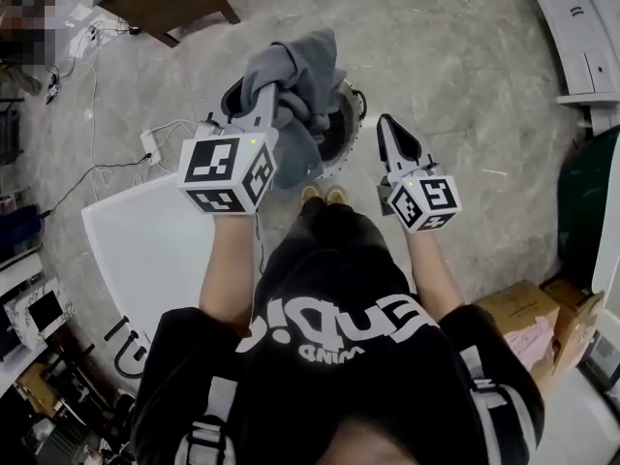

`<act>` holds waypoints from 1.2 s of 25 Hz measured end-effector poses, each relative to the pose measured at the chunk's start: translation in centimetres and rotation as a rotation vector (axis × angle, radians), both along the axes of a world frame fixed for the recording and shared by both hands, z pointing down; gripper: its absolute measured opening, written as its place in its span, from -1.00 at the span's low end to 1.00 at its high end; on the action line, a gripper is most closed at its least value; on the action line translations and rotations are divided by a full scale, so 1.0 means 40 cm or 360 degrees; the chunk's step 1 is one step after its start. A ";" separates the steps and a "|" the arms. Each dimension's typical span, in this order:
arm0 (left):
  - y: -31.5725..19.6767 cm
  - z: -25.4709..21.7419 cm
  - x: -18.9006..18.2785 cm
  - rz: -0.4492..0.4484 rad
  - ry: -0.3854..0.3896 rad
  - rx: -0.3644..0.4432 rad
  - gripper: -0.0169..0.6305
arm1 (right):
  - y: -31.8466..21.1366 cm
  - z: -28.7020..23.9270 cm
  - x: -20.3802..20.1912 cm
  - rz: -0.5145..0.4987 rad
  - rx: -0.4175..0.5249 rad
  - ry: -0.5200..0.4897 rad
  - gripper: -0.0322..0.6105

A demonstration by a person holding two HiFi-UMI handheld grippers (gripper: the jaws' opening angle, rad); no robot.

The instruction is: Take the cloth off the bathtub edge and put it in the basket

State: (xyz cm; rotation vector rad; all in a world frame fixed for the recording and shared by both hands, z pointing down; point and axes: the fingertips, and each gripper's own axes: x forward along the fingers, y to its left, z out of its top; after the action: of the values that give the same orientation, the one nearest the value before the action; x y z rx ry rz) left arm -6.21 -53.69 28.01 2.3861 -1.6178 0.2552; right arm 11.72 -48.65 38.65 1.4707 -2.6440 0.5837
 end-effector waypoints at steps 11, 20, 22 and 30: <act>-0.034 0.474 0.051 0.0064 0.0013 -0.0360 -0.87 | -0.050 0.225 0.001 0.0103 -0.0137 -0.0014 -0.86; -0.029 0.777 0.083 0.0072 0.0049 -0.0529 -0.87 | -0.038 0.472 0.026 0.0110 -0.0293 0.0046 -0.86; -0.022 0.802 0.089 0.0091 0.0055 -0.0544 -0.87 | -0.030 0.499 0.024 0.0110 -0.0321 0.0041 -0.86; 0.018 0.873 0.081 0.0055 -0.0022 -0.0665 -0.86 | -0.014 0.511 0.000 0.0064 -0.0353 0.0035 -0.86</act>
State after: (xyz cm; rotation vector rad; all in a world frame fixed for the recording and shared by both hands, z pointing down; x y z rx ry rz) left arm -2.97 -52.95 62.93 2.0959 -1.3671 0.5571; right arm 11.73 -49.23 59.07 1.4581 -2.4449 0.8287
